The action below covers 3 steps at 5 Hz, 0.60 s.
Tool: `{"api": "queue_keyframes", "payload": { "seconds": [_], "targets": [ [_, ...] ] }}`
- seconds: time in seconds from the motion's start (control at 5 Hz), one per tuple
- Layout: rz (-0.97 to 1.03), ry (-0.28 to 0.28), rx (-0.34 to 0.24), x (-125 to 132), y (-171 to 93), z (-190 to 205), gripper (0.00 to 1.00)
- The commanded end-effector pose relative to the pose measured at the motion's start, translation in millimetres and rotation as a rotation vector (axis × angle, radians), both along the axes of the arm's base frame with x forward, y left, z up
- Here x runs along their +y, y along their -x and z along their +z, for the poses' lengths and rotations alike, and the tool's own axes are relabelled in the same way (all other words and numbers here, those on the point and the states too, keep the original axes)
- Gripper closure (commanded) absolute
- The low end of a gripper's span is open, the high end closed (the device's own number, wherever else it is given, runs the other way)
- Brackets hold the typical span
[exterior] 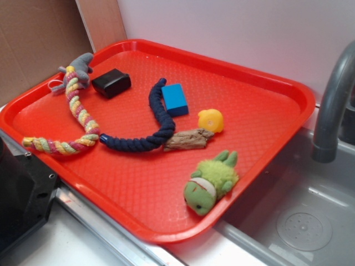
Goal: Grab the yellow duck.
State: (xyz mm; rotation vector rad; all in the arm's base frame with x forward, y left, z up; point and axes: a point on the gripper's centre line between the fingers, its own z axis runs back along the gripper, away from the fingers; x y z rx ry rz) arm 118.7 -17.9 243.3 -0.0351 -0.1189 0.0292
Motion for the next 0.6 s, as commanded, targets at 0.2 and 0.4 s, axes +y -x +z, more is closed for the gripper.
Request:
{"api": "queue_keyframes", "payload": {
  "seconds": [0.2,0.4],
  "targets": [
    [0.249,-0.063,0.043,-17,-48,-50,0.0],
    [0.495,0.086,0.057,-41,-97,-96,0.0]
  ]
}}
